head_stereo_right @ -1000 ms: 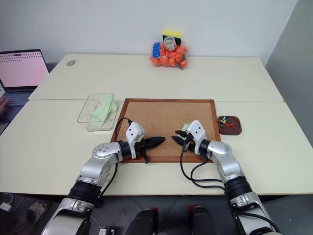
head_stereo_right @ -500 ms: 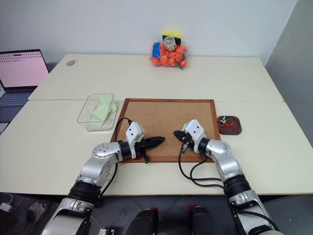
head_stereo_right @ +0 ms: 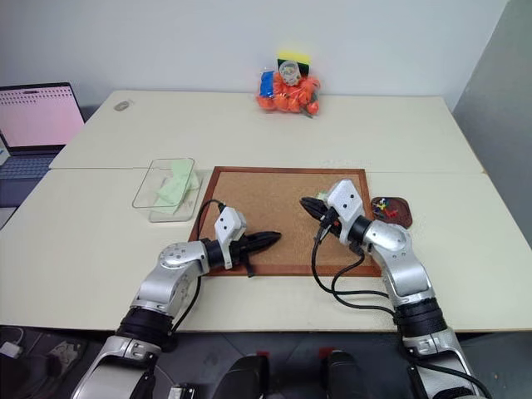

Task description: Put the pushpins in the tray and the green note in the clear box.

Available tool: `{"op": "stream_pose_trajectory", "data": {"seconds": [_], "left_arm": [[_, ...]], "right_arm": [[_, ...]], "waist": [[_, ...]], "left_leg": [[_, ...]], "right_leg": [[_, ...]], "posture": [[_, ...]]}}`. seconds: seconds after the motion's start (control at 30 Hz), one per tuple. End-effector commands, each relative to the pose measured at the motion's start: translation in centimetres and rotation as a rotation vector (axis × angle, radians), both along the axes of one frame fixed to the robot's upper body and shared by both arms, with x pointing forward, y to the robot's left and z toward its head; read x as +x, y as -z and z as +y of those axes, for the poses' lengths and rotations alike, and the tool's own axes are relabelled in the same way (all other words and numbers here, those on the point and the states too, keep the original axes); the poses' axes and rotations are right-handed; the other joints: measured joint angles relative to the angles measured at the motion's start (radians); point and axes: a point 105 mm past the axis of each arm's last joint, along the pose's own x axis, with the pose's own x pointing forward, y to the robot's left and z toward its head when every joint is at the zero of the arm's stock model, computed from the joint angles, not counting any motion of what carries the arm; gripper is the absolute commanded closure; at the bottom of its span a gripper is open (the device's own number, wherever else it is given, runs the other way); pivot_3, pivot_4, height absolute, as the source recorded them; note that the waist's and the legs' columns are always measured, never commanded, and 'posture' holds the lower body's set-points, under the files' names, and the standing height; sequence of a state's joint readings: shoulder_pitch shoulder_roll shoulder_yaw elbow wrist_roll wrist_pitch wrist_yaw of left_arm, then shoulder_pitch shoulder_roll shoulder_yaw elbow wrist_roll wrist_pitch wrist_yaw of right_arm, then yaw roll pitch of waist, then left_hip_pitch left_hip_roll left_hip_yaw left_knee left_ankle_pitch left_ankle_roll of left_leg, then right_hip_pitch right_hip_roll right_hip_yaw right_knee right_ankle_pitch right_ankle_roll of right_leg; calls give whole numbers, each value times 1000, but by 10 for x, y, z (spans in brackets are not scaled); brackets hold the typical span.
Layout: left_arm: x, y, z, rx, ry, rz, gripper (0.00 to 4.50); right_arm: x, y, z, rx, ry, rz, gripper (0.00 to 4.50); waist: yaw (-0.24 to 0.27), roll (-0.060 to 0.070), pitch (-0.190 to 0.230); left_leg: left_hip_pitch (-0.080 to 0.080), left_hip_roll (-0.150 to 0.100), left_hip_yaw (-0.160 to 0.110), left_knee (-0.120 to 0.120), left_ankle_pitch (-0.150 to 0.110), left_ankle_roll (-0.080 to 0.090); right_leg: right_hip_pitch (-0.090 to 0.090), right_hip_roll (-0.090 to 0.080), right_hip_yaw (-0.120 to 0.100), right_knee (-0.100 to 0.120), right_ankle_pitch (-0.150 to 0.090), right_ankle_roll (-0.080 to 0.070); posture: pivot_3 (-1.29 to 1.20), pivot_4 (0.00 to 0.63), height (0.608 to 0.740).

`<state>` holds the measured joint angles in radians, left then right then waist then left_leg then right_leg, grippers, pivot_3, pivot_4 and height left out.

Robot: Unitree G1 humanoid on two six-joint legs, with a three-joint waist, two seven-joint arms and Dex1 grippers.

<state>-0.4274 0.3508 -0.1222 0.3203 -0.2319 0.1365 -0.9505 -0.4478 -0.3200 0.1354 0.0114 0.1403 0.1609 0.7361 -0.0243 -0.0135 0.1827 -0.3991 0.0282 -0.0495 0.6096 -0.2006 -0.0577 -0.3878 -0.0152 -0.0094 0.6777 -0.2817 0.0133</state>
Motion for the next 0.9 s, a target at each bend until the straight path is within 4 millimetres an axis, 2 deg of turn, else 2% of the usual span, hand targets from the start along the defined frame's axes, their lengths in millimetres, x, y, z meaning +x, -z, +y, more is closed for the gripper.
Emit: {"op": "stream_pose_trajectory", "data": {"seconds": [0.03, 0.2, 0.23, 0.3, 0.43, 0.7, 0.9], "left_arm": [[1, 4, -6, -133, -39, 175, 4500], [-3, -22, -9, -387, 11, 400, 4500], [-3, -31, -8, -464, 24, 452, 4136], [-1, -45, -7, -579, 25, 524, 3884], [-4, -58, -14, -668, 60, 622, 3137], [-19, -67, -27, -710, 129, 730, 1661], [-18, -69, -31, -730, 129, 747, 395]], "right_arm": [[-13, -7, -1, -86, -80, -83, 4494], [-22, 3, -11, -245, -161, -163, 4494], [-23, 4, -14, -283, -175, -197, 4500], [-25, 6, -19, -360, -217, -268, 4500], [-24, 3, -24, -451, -281, -383, 4500], [-29, -3, -24, -497, -365, -527, 4500], [-36, -9, -16, -480, -392, -612, 4500]], "waist": [[4, 0, 0], [5, -3, 2], [4, -4, 3], [-2, -7, 4], [-6, -10, 6], [-5, -11, 7], [-4, -11, 7]], "left_leg": [[0, 0, 0, 0, 0, 0], [-1, -1, 0, 0, 0, 0], [-2, -1, 0, 0, 0, 0], [-2, -1, 0, 0, 0, 0], [-1, 0, -1, 0, 0, 0], [-1, 0, -1, 0, 0, -1], [-1, 0, -1, 0, 0, -1]], "right_leg": [[0, 0, 0, 0, 0, 0], [0, 0, -1, -1, 0, 0], [-1, 0, -1, -1, 0, 1], [-1, 0, -1, -1, 0, 1], [0, 0, -1, -1, 0, 1], [0, 0, -1, -1, 0, 1], [0, -1, 0, 0, 0, 1]], "posture": [[0, 150, 740], [0, 150, 740], [0, 150, 740], [0, 150, 740], [0, 150, 740], [0, 150, 740], [0, 150, 740]]}}
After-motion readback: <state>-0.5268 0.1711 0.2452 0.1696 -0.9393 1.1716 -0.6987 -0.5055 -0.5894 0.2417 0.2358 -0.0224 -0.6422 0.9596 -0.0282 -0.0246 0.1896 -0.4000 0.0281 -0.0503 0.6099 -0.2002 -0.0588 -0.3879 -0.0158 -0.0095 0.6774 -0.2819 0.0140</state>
